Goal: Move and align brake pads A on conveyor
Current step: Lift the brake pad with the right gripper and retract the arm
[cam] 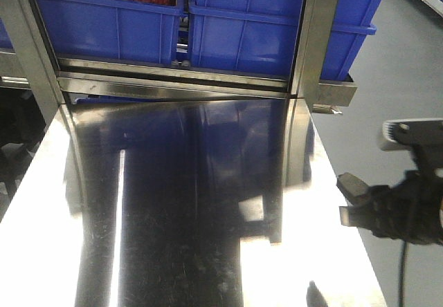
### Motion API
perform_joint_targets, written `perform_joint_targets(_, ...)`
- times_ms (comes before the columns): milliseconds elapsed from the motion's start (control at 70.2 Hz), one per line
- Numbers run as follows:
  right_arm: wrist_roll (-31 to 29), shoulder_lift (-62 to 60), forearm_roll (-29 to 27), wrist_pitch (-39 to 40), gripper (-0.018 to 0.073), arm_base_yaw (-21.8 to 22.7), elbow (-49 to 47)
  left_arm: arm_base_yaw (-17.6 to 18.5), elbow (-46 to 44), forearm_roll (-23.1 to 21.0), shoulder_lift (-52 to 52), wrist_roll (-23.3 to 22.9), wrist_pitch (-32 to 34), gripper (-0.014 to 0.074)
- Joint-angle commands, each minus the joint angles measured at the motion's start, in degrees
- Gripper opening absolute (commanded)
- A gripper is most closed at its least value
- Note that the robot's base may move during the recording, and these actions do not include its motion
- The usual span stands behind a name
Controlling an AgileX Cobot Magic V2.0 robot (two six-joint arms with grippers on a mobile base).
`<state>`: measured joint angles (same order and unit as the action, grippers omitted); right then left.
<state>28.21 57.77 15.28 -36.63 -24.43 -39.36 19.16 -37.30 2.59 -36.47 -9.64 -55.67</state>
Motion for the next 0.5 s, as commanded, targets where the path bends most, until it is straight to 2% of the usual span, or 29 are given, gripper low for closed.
perform_joint_targets(0,1.03,-7.0,2.6,5.52,0.0039,0.29,2.09,0.37,-1.66,0.21,0.26,-0.66,3.85,-0.0006)
perform_joint_targets(228,0.75,-22.6,2.76,5.98,0.0039,0.29,9.75,0.37,-1.66,0.21,0.26,-0.66,3.85,-0.0006)
perform_joint_targets(484,0.75,-37.45,2.64,2.84,0.0039,0.29,13.69,0.37,-1.66,0.21,0.26,-0.66,3.85,-0.0006)
